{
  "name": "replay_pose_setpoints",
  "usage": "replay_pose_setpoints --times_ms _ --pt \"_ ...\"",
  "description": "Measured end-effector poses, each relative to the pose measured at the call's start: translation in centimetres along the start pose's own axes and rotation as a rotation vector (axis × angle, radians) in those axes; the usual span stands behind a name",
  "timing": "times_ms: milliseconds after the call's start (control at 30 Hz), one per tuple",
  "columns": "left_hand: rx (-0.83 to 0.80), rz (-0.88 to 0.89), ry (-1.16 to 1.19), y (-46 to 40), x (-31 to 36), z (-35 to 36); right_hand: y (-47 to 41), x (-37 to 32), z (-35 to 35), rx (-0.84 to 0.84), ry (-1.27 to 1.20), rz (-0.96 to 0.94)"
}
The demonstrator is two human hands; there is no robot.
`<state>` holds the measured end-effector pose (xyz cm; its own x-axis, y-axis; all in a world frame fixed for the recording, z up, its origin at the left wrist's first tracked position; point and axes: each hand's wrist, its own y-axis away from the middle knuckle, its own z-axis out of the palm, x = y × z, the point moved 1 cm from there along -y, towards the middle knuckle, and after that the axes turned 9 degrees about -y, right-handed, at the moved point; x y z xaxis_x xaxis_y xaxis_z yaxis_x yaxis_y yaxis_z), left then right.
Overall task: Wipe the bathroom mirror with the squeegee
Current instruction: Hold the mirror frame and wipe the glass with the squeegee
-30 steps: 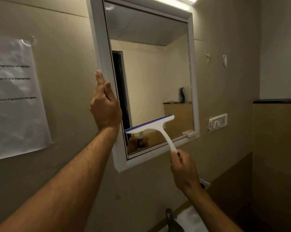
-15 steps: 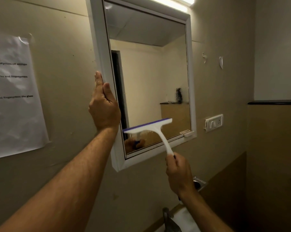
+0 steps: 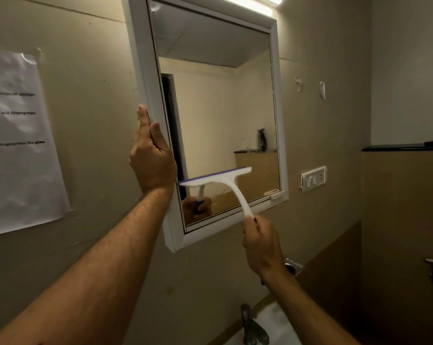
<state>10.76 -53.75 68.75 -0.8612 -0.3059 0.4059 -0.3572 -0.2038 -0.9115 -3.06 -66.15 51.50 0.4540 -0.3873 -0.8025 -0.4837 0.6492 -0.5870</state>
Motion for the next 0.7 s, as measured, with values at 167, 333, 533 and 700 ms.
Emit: replay_pose_setpoints --times_ms 167,333,533,700 --pt "0.011 0.004 -0.001 0.1 0.0 0.0 1.9 2.6 -0.5 0.021 0.026 0.027" --pt "0.004 0.008 -0.005 0.1 -0.1 0.0 -0.7 -0.5 0.4 0.025 -0.010 -0.017" --pt "-0.010 0.011 0.004 0.0 -0.2 0.1 -3.4 -3.6 1.6 0.053 -0.015 -0.040" --pt "-0.012 0.017 -0.029 0.0 -0.3 0.1 0.5 -0.3 0.3 0.025 0.002 0.032"
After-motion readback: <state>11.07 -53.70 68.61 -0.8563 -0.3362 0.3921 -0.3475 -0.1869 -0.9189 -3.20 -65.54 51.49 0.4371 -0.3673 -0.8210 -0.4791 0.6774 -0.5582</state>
